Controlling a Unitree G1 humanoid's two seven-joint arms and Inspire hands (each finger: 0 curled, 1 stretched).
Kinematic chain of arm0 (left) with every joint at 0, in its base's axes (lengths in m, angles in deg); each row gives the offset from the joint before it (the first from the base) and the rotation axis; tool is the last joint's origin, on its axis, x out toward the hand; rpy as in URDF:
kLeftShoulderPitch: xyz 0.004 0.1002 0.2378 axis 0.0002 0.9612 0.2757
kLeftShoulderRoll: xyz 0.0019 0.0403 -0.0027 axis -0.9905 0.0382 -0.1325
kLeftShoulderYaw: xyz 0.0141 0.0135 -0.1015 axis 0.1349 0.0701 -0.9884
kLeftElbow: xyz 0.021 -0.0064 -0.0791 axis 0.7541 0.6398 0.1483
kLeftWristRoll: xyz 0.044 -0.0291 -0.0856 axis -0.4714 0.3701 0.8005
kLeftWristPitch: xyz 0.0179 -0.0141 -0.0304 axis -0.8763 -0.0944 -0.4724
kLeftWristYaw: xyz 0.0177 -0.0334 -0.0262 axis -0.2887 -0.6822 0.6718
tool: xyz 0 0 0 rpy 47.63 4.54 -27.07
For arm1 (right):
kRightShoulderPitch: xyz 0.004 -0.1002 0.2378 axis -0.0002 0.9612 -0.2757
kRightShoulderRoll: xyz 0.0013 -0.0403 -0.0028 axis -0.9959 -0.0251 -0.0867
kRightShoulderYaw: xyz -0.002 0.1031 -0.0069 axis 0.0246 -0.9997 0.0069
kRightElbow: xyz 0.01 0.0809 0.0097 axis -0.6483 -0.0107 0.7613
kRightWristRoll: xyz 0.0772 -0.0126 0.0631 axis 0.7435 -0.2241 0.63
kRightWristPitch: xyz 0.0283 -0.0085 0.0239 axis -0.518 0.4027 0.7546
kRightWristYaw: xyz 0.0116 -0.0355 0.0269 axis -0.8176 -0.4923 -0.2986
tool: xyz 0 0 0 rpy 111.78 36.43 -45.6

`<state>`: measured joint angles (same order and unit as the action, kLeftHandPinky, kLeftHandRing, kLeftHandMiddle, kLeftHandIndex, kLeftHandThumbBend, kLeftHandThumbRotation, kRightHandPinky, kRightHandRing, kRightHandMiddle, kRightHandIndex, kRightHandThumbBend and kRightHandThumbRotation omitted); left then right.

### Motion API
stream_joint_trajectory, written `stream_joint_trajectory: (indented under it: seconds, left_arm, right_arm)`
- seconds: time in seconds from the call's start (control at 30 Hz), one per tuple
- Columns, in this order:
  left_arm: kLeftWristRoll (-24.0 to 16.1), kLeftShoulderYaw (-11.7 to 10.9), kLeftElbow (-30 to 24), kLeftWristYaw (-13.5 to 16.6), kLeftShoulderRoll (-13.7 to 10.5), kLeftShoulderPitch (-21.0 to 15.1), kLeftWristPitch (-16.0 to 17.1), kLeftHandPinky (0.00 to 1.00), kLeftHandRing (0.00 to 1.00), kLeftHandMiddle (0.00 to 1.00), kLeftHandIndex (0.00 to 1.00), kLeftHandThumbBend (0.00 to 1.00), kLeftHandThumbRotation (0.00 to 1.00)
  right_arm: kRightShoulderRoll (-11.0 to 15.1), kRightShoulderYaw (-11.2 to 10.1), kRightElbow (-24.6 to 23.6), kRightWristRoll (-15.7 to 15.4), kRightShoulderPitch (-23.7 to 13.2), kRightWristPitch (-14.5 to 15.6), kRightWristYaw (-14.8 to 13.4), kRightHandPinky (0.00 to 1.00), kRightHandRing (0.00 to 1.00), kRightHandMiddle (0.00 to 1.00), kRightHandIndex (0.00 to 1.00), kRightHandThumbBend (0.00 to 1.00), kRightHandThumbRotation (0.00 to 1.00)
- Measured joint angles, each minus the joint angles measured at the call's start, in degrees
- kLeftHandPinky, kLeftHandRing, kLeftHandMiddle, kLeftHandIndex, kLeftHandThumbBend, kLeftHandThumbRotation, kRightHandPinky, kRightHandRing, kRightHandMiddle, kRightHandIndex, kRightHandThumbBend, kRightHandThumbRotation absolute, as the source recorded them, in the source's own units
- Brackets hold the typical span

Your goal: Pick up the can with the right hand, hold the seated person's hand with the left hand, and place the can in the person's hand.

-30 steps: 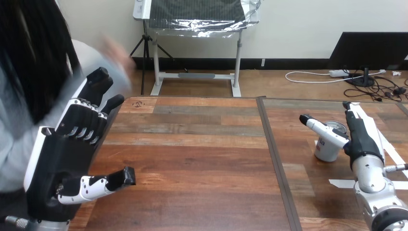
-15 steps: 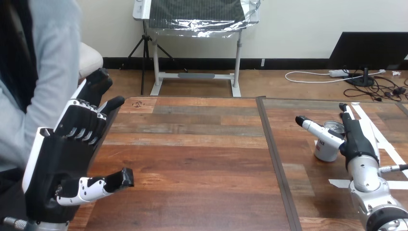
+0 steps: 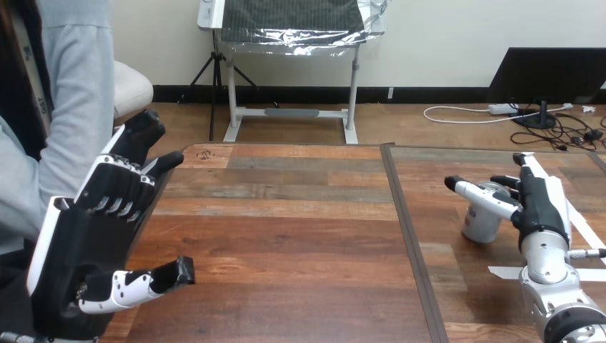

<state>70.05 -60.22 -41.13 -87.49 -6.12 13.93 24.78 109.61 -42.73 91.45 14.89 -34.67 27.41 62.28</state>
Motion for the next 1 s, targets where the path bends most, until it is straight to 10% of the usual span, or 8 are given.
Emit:
stream_joint_trajectory:
  seconds: [0.37, 1.0]
  left_arm:
    - [-0.4, 0.0, -2.2, 1.4, 0.0, 1.1, -1.7, 0.87, 0.94, 0.94, 0.88, 1.0, 0.3]
    - [-0.1, -0.1, -3.6, 1.2, -0.3, 1.7, -2.3, 0.88, 0.95, 0.95, 0.89, 1.0, 0.31]
  right_arm:
    - [-0.2, -1.8, 0.0, 1.5, 0.0, -0.1, -0.1, 0.69, 0.79, 0.84, 0.89, 1.0, 0.14]
    - [-1.0, -4.2, 0.0, 3.5, 0.1, -0.5, 0.2, 0.69, 0.75, 0.77, 0.78, 0.96, 0.0]
